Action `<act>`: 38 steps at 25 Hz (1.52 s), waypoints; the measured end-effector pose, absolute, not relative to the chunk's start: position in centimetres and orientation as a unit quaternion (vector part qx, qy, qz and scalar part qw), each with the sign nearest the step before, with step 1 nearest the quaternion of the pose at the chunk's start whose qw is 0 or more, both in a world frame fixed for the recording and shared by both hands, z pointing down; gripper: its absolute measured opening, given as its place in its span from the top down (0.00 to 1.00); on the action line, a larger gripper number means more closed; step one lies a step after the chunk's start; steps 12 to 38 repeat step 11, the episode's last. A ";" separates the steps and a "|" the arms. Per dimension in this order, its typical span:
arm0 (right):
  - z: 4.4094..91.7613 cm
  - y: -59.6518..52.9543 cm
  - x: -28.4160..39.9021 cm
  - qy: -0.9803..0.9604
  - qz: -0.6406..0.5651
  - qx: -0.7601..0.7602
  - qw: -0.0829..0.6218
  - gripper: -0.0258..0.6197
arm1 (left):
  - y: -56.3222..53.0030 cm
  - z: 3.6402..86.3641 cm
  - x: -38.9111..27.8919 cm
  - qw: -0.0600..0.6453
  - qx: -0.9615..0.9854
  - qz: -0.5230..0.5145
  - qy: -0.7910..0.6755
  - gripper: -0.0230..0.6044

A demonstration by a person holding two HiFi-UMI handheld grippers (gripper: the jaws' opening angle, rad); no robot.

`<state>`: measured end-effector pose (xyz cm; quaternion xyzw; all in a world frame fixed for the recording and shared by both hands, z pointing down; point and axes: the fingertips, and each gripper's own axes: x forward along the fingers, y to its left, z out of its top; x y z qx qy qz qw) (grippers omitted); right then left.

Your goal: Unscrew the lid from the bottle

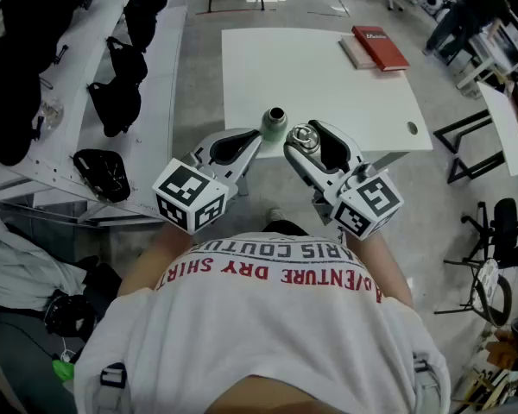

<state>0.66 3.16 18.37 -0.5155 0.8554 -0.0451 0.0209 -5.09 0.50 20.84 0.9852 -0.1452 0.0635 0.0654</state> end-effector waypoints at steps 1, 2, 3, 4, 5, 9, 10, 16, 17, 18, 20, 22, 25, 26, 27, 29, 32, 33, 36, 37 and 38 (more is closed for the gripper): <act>18.4 3.1 0.6 0.856 -0.044 -0.516 0.019 0.55 | 0.5 20.9 -5.0 0.065 0.985 0.064 -0.144 0.91; 18.3 3.1 0.6 0.855 -0.043 -0.516 0.017 0.55 | 0.4 20.9 -5.0 0.065 0.985 0.065 -0.143 0.91; 18.3 3.0 0.7 0.855 -0.042 -0.517 0.017 0.55 | 0.3 21.0 -5.0 0.065 0.985 0.067 -0.143 0.91; 18.2 2.9 0.7 0.855 -0.043 -0.517 0.017 0.55 | 0.2 21.1 -4.9 0.065 0.985 0.068 -0.143 0.91; 18.2 2.7 0.8 0.854 -0.044 -0.518 0.017 0.55 | 0.1 21.2 -4.9 0.066 0.985 0.069 -0.143 0.91; 18.5 2.0 1.2 0.853 -0.048 -0.520 0.017 0.55 | -0.6 21.4 -4.7 0.068 0.985 0.070 -0.144 0.91; 18.5 1.8 1.2 0.852 -0.049 -0.521 0.017 0.55 | -0.8 21.5 -4.7 0.069 0.985 0.071 -0.145 0.91; 18.6 1.6 1.3 0.852 -0.049 -0.521 0.017 0.55 | -1.0 21.6 -4.7 0.069 0.984 0.072 -0.145 0.91; 18.6 1.6 1.3 0.852 -0.049 -0.521 0.017 0.55 | -1.0 21.6 -4.7 0.069 0.984 0.072 -0.145 0.91; 18.6 1.6 1.3 0.852 -0.049 -0.521 0.017 0.55 | -1.0 21.6 -4.7 0.069 0.984 0.072 -0.145 0.91; 18.6 1.6 1.3 0.852 -0.049 -0.521 0.017 0.55 | -1.0 21.6 -4.7 0.069 0.984 0.072 -0.145 0.91; 18.6 1.6 1.3 0.852 -0.049 -0.521 0.017 0.55 | -1.0 21.6 -4.7 0.069 0.984 0.072 -0.145 0.91; 18.6 1.6 1.3 0.852 -0.049 -0.521 0.017 0.55 | -1.0 21.6 -4.7 0.069 0.984 0.072 -0.145 0.91; 18.6 1.6 1.3 0.852 -0.049 -0.521 0.017 0.55 | -1.0 21.6 -4.7 0.069 0.984 0.072 -0.145 0.91; 18.6 1.6 1.3 0.852 -0.049 -0.521 0.017 0.55 | -1.0 21.6 -4.7 0.069 0.984 0.072 -0.145 0.91; 18.6 1.6 1.3 0.852 -0.049 -0.521 0.017 0.55 | -1.0 21.6 -4.7 0.069 0.984 0.072 -0.145 0.91; 18.6 1.6 1.3 0.852 -0.049 -0.521 0.017 0.55 | -1.0 21.6 -4.7 0.069 0.984 0.072 -0.145 0.91; 18.6 1.6 1.3 0.852 -0.049 -0.521 0.017 0.55 | -1.0 21.6 -4.7 0.069 0.984 0.072 -0.145 0.91; 18.6 1.6 1.3 0.852 -0.049 -0.521 0.017 0.55 | -1.0 21.6 -4.7 0.069 0.984 0.072 -0.145 0.91; 18.6 1.6 1.3 0.852 -0.049 -0.521 0.017 0.55 | -1.0 21.6 -4.7 0.069 0.984 0.072 -0.145 0.91; 18.6 1.6 1.3 0.852 -0.049 -0.521 0.017 0.55 | -1.0 21.6 -4.7 0.069 0.984 0.072 -0.145 0.91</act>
